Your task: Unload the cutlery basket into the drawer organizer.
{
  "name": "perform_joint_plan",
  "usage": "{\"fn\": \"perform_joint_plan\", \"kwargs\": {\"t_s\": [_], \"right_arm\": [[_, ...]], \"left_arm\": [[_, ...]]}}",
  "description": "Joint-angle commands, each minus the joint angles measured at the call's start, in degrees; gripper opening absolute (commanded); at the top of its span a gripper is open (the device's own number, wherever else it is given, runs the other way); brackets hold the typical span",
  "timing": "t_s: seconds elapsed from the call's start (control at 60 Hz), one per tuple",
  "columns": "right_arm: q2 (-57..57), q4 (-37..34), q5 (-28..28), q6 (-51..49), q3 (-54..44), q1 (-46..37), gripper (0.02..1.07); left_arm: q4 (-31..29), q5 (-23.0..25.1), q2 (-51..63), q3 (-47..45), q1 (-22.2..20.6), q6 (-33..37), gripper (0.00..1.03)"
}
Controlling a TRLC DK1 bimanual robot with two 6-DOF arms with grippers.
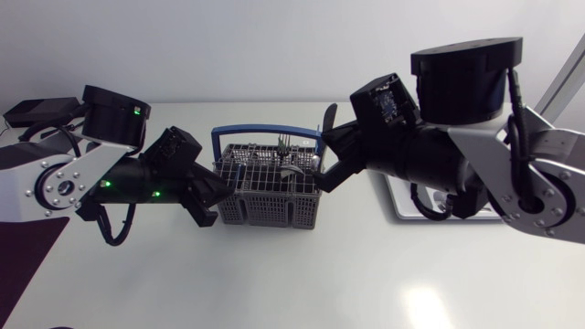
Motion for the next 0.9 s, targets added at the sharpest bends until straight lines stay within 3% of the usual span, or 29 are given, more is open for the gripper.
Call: {"fn": "perform_joint_plan", "kwargs": {"t_s": [0.0, 0.4, 0.883], "right_arm": [[-1.76, 1.03, 1.20, 1.55, -1.34, 0.59, 0.08], [-2.99, -0.29, 1.11, 2.60, -0.37, 0.67, 0.08], [-7.82, -5.21, 1.02, 2.87, 2.70, 0.76, 0.08]], "left_arm": [[0.42, -0.61, 1.43, -0.99, -1.44, -1.17, 0.35], [0.06, -7.91, 7.50, 2.88, -15.59, -5.12, 0.35], [2.79, -11.25, 15.41, 6.66, -17.52, -8.46, 0.35]]}}
